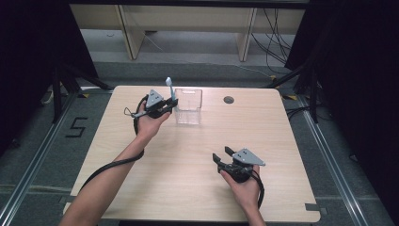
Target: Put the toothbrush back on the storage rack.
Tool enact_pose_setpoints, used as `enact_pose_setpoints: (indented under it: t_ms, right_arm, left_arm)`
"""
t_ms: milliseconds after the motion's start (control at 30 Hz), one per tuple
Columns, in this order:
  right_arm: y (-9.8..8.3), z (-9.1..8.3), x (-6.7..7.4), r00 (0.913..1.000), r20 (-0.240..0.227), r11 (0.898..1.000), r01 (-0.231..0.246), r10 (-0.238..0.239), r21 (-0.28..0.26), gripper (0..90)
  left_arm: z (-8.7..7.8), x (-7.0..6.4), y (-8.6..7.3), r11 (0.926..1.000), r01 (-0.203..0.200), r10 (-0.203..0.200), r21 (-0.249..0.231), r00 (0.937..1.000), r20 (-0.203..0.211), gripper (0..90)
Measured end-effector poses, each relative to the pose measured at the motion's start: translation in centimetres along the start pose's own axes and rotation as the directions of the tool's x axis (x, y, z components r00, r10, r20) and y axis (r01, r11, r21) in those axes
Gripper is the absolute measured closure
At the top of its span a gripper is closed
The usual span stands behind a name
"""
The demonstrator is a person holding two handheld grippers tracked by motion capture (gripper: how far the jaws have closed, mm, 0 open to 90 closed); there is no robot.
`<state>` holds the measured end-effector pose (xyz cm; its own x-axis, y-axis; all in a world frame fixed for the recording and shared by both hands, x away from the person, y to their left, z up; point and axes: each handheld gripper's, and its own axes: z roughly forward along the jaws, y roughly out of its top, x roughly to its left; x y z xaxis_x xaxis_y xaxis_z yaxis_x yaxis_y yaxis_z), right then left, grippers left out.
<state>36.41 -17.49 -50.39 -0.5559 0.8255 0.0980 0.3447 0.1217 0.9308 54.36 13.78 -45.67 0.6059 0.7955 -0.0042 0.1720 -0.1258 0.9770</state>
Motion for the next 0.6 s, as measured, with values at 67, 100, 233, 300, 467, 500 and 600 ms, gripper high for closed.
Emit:
enact_pose_setpoints:
  t_ms: [67,100,233,300,467,500,600]
  right_arm:
    - [-0.03,0.1,0.04,1.0,-0.004,1.0,-0.004,0.004,-0.009,41.8]
    - [-0.04,0.2,-0.1,0.9998,0.003,0.999,0.02,-0.02,-0.027,41.8]
    - [-0.04,0.2,-0.06,0.9999,0.0,1.0,0.015,-0.015,-0.022,41.8]
    - [-0.03,0.19,-0.06,0.9999,0.0,1.0,0.015,-0.015,-0.023,41.8]
    - [-0.07,0.19,-0.04,0.9999,-0.002,1.0,0.014,-0.014,-0.02,41.7]
    - [-0.08,0.19,-0.02,0.9999,-0.003,1.0,0.012,-0.012,-0.018,41.8]
    - [-0.08,0.24,0.15,0.9999,-0.014,1.0,-0.01,0.009,-0.007,41.7]
  left_arm:
    - [-0.05,0.09,-0.04,1.0,0.004,-0.004,0.005,1.0,-0.002,77.1]
    - [-0.07,0.09,-0.02,1.0,0.004,-0.004,0.006,1.0,-0.002,77.0]
    - [-0.11,-0.02,0.13,0.9999,0.011,-0.011,0.011,0.9999,0.01,74.7]
    - [-0.16,-0.08,0.18,0.9998,0.013,-0.014,0.013,0.9999,0.009,72.9]
    - [-0.33,-0.04,0.08,0.9995,0.026,-0.026,0.017,0.9996,0.011,69.0]
    - [-0.46,0.03,-0.04,0.9994,0.029,-0.029,0.019,0.9995,0.007,67.7]
    - [-0.72,0.2,-0.24,0.999,0.04,-0.04,0.021,0.9992,0.0,64.0]
